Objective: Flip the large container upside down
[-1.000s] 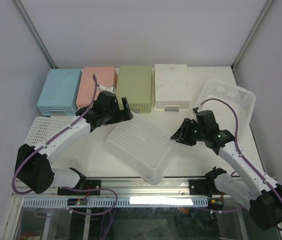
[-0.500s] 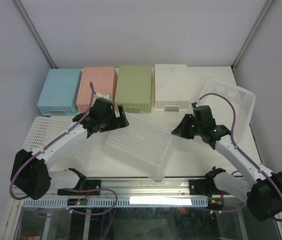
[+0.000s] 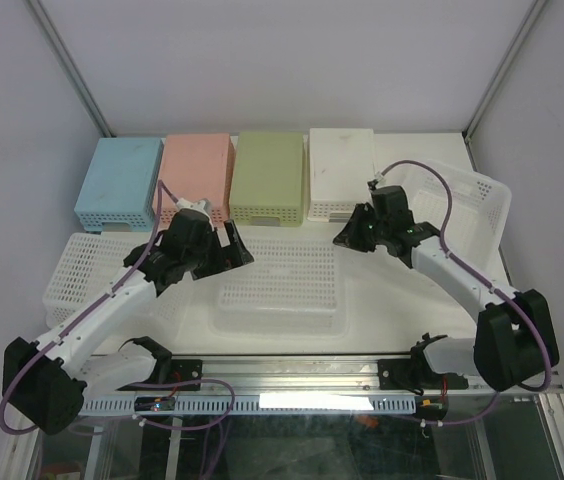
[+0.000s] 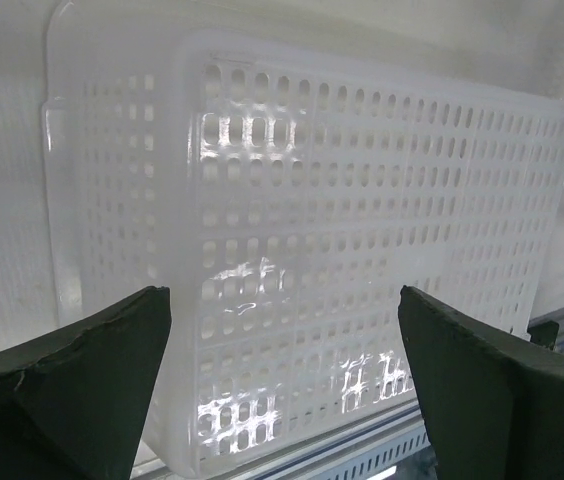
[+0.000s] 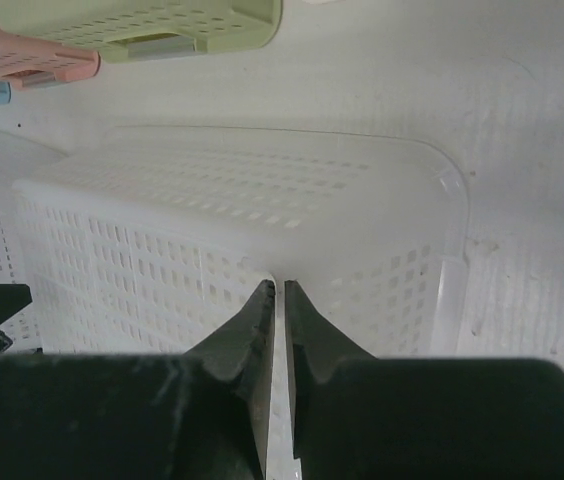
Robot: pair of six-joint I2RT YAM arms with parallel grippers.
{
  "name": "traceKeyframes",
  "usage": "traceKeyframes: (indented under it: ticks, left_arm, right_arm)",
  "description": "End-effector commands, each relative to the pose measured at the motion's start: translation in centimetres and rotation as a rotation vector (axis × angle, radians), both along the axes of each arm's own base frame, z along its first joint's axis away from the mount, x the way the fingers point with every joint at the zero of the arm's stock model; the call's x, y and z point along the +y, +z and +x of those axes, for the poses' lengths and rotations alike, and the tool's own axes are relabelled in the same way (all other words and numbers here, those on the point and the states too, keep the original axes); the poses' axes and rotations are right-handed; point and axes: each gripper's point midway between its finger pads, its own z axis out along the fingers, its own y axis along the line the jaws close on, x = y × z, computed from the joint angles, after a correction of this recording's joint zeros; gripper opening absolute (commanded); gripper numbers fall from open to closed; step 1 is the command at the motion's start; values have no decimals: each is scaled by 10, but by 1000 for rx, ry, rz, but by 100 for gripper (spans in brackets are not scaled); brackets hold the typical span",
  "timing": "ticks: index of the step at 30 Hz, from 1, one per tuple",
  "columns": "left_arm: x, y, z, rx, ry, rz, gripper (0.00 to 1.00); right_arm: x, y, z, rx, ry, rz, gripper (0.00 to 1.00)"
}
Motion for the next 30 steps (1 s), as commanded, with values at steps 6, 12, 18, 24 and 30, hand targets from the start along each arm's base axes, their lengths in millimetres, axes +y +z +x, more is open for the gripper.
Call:
traceKeyframes:
  ticks: [6, 12, 18, 24, 30]
  left_arm:
    - [0, 96, 26, -234, 54, -36, 99]
    - [-52, 128, 35, -316, -42, -1, 99]
    - [-98, 118, 38, -299, -160, -50, 99]
    - [-106, 110, 34, -282, -190, -61, 99]
    - [-105, 104, 32, -274, -193, -61, 99]
  right_arm:
    - [-39, 57, 33, -174, -75, -235, 48]
    - [-150, 72, 33, -220, -429, -509, 83]
    - [-142, 46, 54, -133, -344, -487, 82]
    - [-132, 9, 76, -30, -293, -507, 66]
    - [-133, 16, 74, -56, -293, -505, 27]
